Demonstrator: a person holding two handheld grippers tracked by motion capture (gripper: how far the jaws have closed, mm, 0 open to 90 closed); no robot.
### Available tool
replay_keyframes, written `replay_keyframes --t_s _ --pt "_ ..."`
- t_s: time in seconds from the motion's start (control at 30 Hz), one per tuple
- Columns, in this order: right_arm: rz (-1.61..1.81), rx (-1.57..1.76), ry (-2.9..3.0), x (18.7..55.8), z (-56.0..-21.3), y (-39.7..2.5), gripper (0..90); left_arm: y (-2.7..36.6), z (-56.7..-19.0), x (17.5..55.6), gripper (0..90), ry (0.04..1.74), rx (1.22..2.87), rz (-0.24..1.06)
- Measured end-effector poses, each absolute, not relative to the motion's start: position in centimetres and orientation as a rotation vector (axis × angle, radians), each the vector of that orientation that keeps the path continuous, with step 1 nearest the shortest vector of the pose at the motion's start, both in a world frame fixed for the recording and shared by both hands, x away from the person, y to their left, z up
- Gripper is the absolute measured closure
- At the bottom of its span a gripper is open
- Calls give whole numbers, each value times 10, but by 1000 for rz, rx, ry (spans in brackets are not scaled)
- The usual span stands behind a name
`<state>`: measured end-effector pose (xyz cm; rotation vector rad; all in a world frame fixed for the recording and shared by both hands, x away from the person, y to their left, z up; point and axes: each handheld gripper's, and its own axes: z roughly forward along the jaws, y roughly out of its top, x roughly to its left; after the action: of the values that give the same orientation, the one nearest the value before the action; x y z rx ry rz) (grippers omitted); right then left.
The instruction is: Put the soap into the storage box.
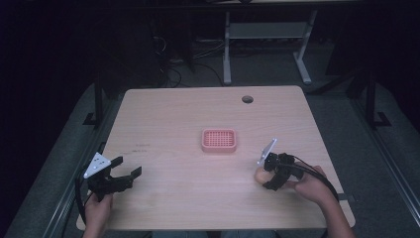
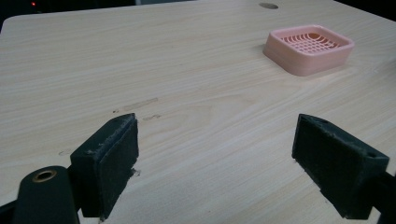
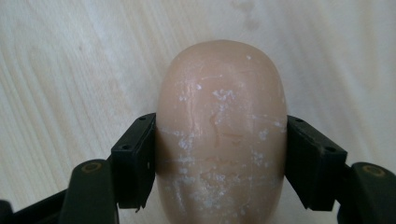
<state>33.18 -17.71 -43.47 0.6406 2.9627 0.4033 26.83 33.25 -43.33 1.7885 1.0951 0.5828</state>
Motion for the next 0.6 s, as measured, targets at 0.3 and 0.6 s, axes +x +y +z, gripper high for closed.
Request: replay_keyframes --t_s 0.3,0.6 --pt "423 598 2942 340 -417 -168 321 332 -433 268 143 1100 1781 579" --pt "475 585 2932 358 -405 -157 321 331 -433 267 143 1099 1779 576"
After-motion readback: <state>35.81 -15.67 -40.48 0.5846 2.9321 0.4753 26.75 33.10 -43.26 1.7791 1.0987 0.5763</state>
